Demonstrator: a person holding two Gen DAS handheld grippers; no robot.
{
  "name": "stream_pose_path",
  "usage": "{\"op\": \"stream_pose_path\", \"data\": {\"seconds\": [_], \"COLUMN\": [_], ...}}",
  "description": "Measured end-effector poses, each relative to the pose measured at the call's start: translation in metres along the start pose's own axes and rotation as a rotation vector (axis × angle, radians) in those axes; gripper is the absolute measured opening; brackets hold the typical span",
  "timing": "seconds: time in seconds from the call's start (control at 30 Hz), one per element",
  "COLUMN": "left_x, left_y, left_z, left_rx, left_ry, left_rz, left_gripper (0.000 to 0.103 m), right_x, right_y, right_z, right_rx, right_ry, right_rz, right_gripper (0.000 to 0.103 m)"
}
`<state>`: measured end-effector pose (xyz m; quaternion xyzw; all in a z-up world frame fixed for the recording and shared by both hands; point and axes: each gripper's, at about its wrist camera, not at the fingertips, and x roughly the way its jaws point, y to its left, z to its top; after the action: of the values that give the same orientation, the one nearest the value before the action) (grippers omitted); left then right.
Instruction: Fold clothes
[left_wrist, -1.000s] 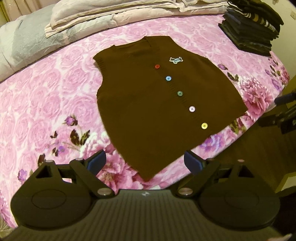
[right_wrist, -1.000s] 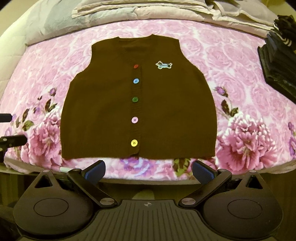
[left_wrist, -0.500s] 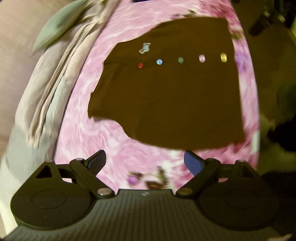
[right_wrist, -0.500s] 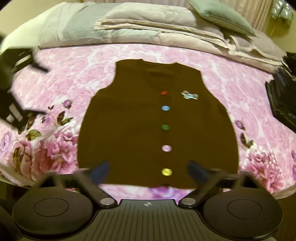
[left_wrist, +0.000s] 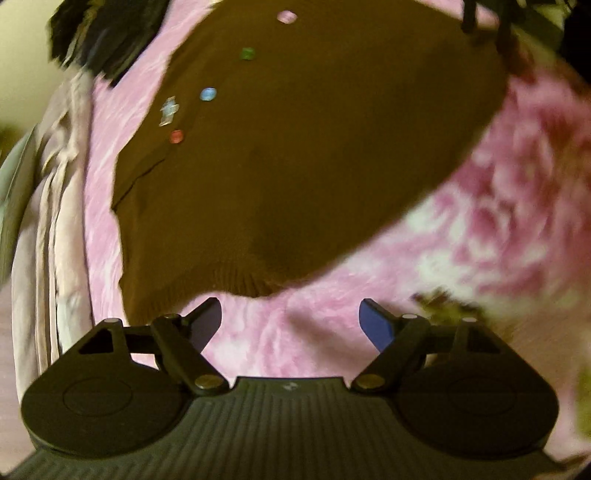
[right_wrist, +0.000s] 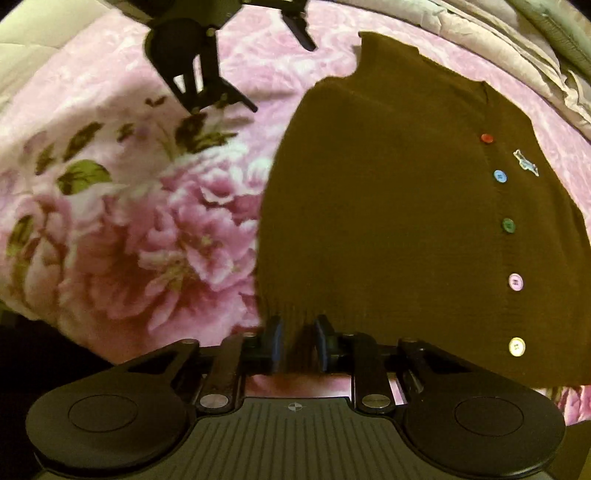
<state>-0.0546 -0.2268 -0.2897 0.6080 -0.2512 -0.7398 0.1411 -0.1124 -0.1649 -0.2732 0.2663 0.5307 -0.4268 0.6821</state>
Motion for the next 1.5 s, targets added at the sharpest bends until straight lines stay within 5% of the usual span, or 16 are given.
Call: {"op": "stream_pose_path", "data": {"seconds": [0.07,0.17,0.57,0.63,0.7,0.73,0.8,0.87,0.97,1.23,1.5], "left_x": [0.012,0.021,0.027,0.026,0.024,0.023,0.023,0.022,0.017,-0.021,-0.023], "left_y": [0.003,0.011,0.026,0.025,0.023,0.022,0.022,0.022,0.030,0.094,0.191], "left_z": [-0.004,-0.007,-0.001,-0.001,-0.001,-0.002,0.000,0.001,0.005,0.042,0.150], "left_rx": [0.045,0.077,0.142,0.149,0.160,0.166,0.173,0.180,0.174,0.196,0.262], "left_ry": [-0.025,-0.077,-0.172,-0.174,-0.173,-0.172,-0.164,-0.151,-0.135,-0.170,-0.199], "left_rz": [0.001,-0.008,-0.012,-0.007,-0.008,-0.011,-0.024,-0.034,-0.032,0.031,0.104], "left_gripper": [0.080,0.080,0.073,0.072,0.070,0.066,0.057,0.030,0.010,0.005,0.005], "right_x": [0.009,0.015,0.019,0.023,0.022,0.020,0.013,0.001,-0.025,-0.109,-0.158], "right_y": [0.003,0.006,0.035,0.032,0.025,0.020,0.011,0.002,-0.008,-0.067,-0.177], "right_z": [0.002,0.005,0.004,0.001,0.002,0.003,0.005,0.007,0.012,0.015,-0.001], "right_rx": [-0.018,-0.047,-0.152,-0.144,-0.129,-0.113,-0.065,-0.014,0.041,0.230,0.456], "right_ry": [0.008,0.001,0.038,0.045,0.041,0.038,0.027,0.007,-0.029,-0.140,-0.227], "right_rz": [-0.025,-0.057,-0.042,-0.069,-0.091,-0.093,-0.082,-0.074,-0.067,-0.136,-0.188], "right_gripper": [0.030,0.055,0.056,0.051,0.014,0.008,0.008,0.008,0.007,0.007,0.007]}}
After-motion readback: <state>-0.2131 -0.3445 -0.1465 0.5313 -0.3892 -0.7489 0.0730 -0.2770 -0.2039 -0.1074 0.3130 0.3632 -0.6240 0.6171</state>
